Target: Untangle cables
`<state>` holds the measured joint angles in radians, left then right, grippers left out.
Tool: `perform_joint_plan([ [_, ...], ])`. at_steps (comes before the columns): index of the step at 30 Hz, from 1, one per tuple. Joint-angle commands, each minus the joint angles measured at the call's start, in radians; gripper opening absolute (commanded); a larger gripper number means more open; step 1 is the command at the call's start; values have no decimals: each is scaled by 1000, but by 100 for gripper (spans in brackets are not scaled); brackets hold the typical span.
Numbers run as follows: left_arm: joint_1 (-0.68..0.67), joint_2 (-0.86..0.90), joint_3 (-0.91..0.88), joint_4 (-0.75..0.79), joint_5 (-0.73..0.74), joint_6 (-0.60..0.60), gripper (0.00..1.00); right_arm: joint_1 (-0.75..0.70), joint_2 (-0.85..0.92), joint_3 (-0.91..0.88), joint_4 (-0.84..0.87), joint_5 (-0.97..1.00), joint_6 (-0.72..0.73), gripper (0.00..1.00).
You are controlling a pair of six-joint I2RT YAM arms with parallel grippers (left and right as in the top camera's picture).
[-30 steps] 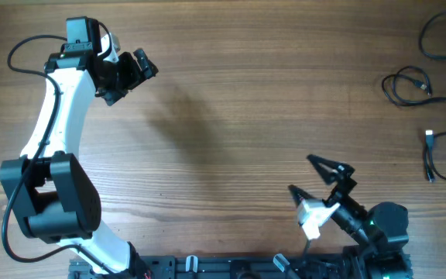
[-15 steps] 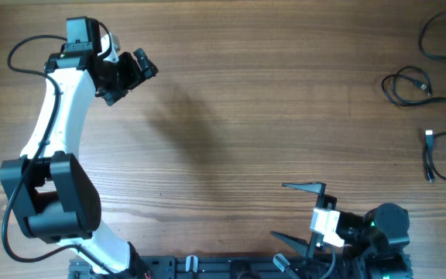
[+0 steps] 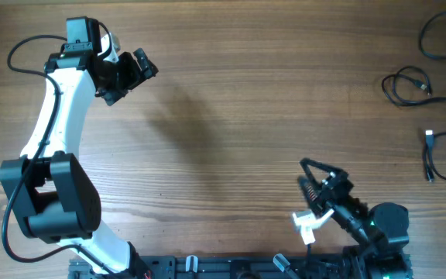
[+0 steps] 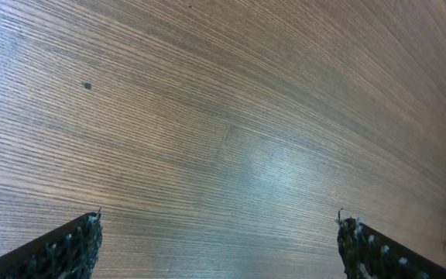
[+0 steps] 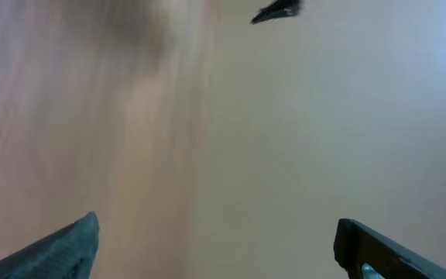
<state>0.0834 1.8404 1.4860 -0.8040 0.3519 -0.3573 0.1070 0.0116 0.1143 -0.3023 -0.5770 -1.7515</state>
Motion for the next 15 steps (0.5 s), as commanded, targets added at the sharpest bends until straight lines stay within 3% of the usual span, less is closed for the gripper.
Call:
perform_joint_plan([
  [1,-3,-7,5,2,-6,12,100,2,-8,1,36,87,-369,100],
  [6,-3,-7,5,3,-6,12,100,2,-8,1,-8,108,-369,100],
  [15,-3,-7,5,2,-6,12,100,2,-8,1,-10,500,-367,100],
])
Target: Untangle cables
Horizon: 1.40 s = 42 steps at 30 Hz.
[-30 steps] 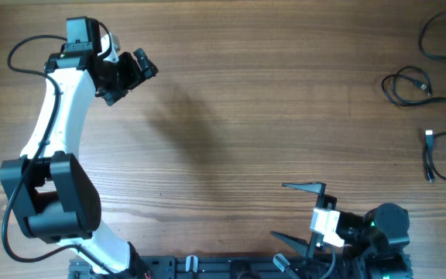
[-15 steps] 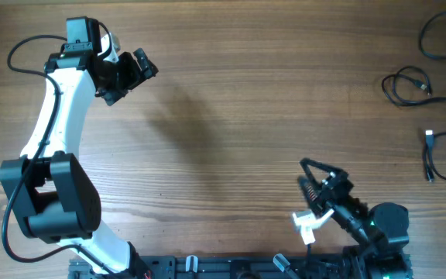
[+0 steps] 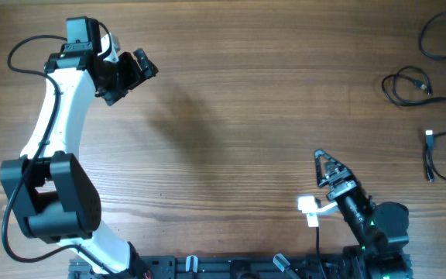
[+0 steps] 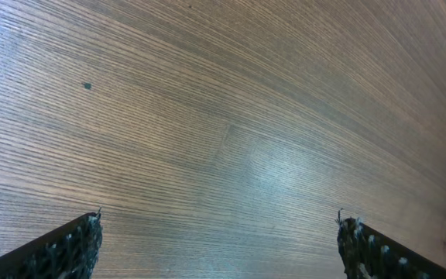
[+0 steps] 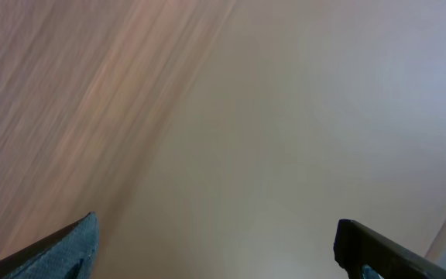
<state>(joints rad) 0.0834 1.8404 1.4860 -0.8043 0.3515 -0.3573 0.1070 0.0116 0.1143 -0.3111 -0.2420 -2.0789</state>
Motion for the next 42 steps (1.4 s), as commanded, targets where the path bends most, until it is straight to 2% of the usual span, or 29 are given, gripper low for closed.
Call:
perform_joint_plan([
  [1,-3,-7,5,3,-5,12,100,2,-8,1,-1,194,-23,100],
  [3,-3,-7,5,3,-5,12,100,2,-8,1,-1,192,136,100],
  [6,-3,-7,5,3,-5,12,100,3,-8,1,0,104,550,100],
  [10,-3,-7,5,3,-5,12,100,2,-8,1,0,53,1246,100],
  [13,-3,-7,5,3,-5,12,100,2,-8,1,1,172,1872,100],
  [15,-3,-7,5,3,-5,12,100,2,-8,-1,13,226,2149,100],
  [25,-3,-7,5,3,-5,12,100,2,-8,-21,91,257,2131,100],
  [28,-3,-7,5,3,-5,12,100,2,-8,-113,378,282,2131,100],
  [29,-3,-7,5,3,-5,12,100,3,-8,-109,395,291,2131,100],
  [33,-3,-7,5,3,-5,12,100,3,-8,-109,325,292,2132,100],
  [42,-3,-7,5,3,-5,12,100,3,-8,-109,324,294,2132,100],
])
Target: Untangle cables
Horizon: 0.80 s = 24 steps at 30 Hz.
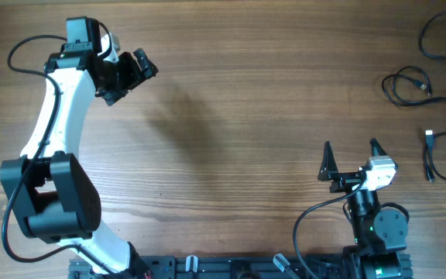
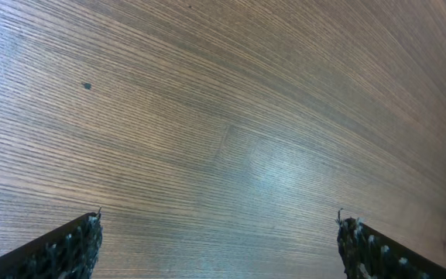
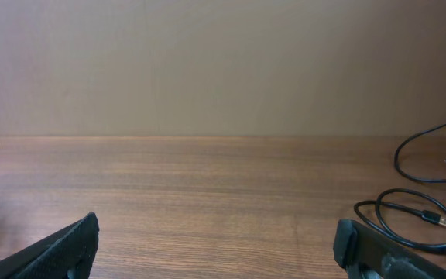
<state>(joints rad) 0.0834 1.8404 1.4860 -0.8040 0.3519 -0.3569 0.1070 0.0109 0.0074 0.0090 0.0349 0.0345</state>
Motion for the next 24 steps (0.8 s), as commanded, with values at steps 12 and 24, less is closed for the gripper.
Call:
perform_joint_plan([
  [12,-3,-7,5,3,-6,12,100,3,-8,-2,2,10,19,100],
  [24,-3,-7,5,2,-6,12,100,3,-7,-2,2,10,19,100],
])
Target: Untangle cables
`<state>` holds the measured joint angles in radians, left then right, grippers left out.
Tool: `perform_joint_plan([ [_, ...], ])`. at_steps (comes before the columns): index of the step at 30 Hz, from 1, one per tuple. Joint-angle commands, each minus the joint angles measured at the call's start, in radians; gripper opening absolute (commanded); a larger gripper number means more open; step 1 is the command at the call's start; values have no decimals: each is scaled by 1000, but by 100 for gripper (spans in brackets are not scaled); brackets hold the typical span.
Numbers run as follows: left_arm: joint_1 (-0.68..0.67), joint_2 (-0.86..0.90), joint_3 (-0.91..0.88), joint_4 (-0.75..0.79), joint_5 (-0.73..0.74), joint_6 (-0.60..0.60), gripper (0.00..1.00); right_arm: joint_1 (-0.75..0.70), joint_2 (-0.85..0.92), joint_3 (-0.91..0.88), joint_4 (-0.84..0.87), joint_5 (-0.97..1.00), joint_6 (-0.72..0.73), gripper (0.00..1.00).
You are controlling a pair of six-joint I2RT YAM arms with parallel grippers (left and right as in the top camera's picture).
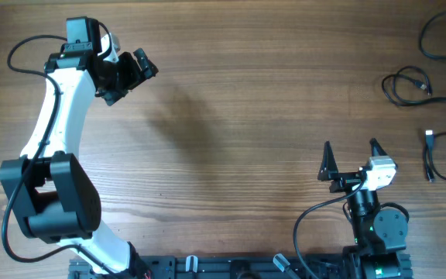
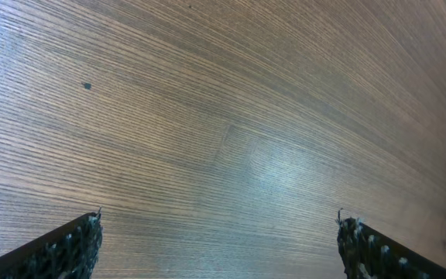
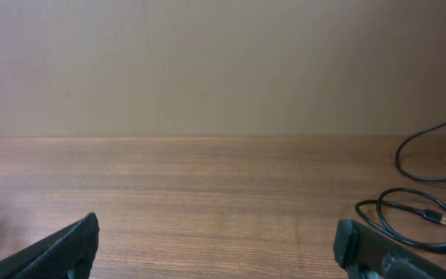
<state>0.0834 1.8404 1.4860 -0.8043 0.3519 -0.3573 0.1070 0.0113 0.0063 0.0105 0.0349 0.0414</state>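
Three black cables lie apart along the table's right side: a loop (image 1: 440, 35) at the far corner, a coil (image 1: 407, 84) below it and a folded cable with a white plug (image 1: 438, 155) nearest the front. My right gripper (image 1: 351, 147) sits low at the front right, open and empty, facing the far edge. Its wrist view shows the coil (image 3: 409, 225) and the loop (image 3: 432, 151) ahead to the right of that gripper (image 3: 217, 232). My left gripper (image 1: 144, 66) hangs open and empty over bare wood at the far left (image 2: 219, 225).
The wooden table (image 1: 246, 116) spans the whole view. A dark speck (image 2: 87, 85) marks the wood under the left wrist. A bit of cable shows at the right edge of that view. The arm bases and a black rail (image 1: 231, 267) line the front edge.
My right gripper first lay low near the front edge, pointing up-left, with a blurred wrist view. Then it had turned further towards the far side. Later it stood folded back over its base, level, with the cables in view, and stays so. My left arm never moved.
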Motion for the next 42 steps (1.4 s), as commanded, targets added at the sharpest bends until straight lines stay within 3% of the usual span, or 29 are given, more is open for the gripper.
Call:
perform_joint_plan([
  [1,-3,-7,5,3,-6,12,100,3,-8,-1,1,10,12,100],
  [14,0,-35,5,-24,-87,13,100,3,-6,-1,1,10,12,100],
  [22,-81,-301,1,-13,-324,13,100,3,-6,-1,0,10,12,100],
  [25,-127,-421,-51,65,-410,13,100,3,-6,-1,0,10,12,100],
  [29,-135,-663,-319,292,-432,13,100,3,-6,-1,1,10,12,100],
  [32,-128,-868,-611,528,-433,16,100,3,-6,-1,0,10,12,100],
  [36,-124,-1157,-942,728,-450,60,100,3,-6,-1,1,10,12,100],
  [42,-112,-1490,-1217,772,-526,62,100,3,-6,-1,0,10,12,100],
])
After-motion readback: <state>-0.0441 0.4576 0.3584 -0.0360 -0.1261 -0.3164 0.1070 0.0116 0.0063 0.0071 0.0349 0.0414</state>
